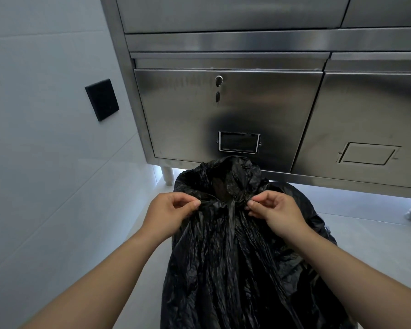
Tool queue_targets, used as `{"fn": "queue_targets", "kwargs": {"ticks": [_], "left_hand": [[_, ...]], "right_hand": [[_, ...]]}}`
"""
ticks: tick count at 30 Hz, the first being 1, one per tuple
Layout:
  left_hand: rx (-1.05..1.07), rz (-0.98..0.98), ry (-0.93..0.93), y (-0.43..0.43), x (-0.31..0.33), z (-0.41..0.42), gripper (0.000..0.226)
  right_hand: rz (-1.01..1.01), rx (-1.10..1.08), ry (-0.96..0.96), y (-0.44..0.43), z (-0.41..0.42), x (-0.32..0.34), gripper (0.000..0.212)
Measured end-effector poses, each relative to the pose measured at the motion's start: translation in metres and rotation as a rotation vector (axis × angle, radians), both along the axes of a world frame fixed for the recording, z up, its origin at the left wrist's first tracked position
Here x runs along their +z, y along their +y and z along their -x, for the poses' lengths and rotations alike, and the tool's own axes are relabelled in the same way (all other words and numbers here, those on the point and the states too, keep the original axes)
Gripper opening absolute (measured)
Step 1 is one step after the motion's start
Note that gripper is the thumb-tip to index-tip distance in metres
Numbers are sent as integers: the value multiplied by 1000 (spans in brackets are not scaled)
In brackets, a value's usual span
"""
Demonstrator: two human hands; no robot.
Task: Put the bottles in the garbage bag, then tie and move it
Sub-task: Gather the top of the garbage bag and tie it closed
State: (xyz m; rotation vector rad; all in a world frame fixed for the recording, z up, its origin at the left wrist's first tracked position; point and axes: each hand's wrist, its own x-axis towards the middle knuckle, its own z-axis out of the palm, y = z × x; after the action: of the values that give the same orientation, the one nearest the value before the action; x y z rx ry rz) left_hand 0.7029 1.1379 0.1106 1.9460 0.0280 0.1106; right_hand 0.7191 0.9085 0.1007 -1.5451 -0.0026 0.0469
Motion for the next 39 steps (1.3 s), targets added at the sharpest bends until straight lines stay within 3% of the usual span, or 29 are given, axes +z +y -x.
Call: {"fn": "queue_targets", "kwargs": {"ticks": [8,13,17,22,28,32,39], "left_hand": [[-140,122,55,-10,-1,2,8],[-195,-46,-47,-19,0,2,9],[-302,-279,-199,-28,5,4,34],[-414,-327,-161,-45,5,6,49],[-309,-421,-145,-48,-9,6,28],[-227,-362,-130,-50,-12,5,6],[-180,-242,-99,-43,-21,8,14]], "right_hand": [[169,97,-80,-2,7,8,16],[248,56,-105,3,10,6,17],[278,72,-111,-1,12,9,22],[341,134,-128,-4,15,10,22],[381,192,-104,-8,16,7,16],[354,155,-31,-17,12,5,20],[408,150,-40,-7,18,0,10]]}}
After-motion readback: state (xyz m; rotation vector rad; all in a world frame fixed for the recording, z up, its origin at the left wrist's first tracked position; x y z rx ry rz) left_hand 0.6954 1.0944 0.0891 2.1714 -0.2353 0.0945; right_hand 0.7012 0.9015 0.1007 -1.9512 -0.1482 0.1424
